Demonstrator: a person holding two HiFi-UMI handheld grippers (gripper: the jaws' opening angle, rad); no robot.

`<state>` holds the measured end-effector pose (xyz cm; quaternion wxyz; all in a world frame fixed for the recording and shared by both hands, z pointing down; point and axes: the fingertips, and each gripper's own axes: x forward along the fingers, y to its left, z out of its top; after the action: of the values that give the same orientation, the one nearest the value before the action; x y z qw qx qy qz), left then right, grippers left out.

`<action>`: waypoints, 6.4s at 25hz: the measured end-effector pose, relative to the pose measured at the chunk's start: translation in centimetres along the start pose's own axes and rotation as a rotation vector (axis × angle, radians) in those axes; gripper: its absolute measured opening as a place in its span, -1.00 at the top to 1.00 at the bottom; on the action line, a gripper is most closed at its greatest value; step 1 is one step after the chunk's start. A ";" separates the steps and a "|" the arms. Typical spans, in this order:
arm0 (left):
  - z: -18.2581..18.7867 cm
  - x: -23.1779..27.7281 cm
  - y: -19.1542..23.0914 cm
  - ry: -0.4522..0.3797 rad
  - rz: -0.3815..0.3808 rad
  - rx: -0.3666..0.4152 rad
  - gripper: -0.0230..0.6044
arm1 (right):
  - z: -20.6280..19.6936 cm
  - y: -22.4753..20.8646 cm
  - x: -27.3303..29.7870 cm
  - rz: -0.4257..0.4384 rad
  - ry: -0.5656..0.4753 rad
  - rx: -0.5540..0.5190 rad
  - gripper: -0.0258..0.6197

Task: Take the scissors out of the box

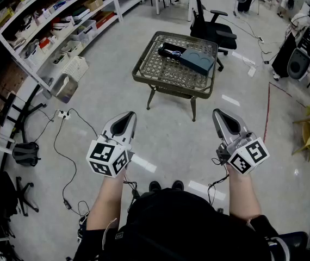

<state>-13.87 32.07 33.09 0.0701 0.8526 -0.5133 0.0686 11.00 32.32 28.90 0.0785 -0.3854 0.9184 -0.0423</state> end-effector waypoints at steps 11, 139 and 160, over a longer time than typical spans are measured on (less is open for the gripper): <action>-0.2 0.1 -1.4 0.003 -0.002 -0.003 0.88 | -0.2 -0.7 -1.3 -0.007 -0.007 0.019 0.90; -1.7 54.2 26.1 0.318 -0.374 0.105 0.81 | -9.9 -35.2 41.4 -0.174 0.192 0.268 0.86; -14.9 65.9 22.2 0.679 -0.560 0.299 0.64 | -18.6 -43.3 39.2 -0.246 0.224 0.470 0.86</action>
<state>-3.60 -32.44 61.29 0.1264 0.8883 -0.1959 0.3956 10.95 -25.64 48.78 0.0579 -0.4580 0.8328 -0.3056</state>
